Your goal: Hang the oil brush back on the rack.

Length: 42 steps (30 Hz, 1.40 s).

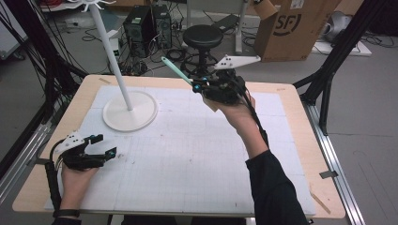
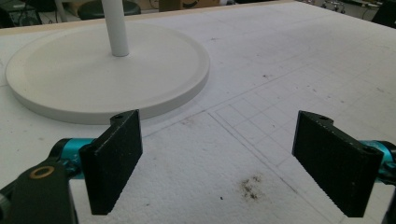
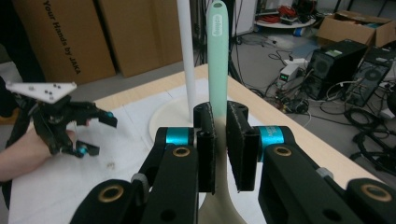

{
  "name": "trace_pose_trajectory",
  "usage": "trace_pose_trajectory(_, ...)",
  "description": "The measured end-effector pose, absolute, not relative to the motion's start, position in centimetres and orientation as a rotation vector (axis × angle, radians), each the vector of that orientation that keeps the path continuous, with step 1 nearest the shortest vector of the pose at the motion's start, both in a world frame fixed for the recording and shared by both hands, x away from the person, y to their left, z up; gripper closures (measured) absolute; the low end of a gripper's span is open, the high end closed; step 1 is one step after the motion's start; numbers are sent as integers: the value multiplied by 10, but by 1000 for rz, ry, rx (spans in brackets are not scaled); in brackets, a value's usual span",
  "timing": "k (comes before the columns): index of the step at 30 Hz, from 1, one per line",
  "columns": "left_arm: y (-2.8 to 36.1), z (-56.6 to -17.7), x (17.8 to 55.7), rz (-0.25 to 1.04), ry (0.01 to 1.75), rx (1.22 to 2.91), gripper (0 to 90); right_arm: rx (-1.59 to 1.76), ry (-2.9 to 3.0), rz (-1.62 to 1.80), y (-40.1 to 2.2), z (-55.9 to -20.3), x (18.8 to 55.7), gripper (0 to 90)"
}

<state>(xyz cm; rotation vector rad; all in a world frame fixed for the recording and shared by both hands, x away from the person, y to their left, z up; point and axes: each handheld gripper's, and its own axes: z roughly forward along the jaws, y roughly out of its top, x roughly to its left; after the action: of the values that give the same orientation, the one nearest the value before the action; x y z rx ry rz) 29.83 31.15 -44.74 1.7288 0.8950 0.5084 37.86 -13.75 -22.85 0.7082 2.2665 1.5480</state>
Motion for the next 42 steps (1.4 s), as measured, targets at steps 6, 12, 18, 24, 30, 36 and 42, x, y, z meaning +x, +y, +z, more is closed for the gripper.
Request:
trace_pose_trajectory(6,312,-448,298,501,891,1719,169,680,2260,1563,-114,-209,391,831)
trace_pose_trajectory(12,312,-448,298,500,885,1721,169,646,2250,1588,-91,-190,396,832)
trace_pose_trajectory(18,313,-448,298,494,885,1714,170,617,2231,1625,-74,-171,399,832)
trace_pose_trajectory(24,312,-448,298,495,877,1717,171,588,2218,1655,-57,-157,401,831)
trace_pose_trajectory(30,312,-448,298,491,873,1714,170,574,2197,1692,-42,-145,403,831)
trace_pose_trajectory(36,312,-448,298,493,871,1716,171,565,2193,1710,-32,-139,405,831)
trace_pose_trajectory(42,312,-448,297,493,866,1723,172,561,2200,1700,-27,-139,406,830)
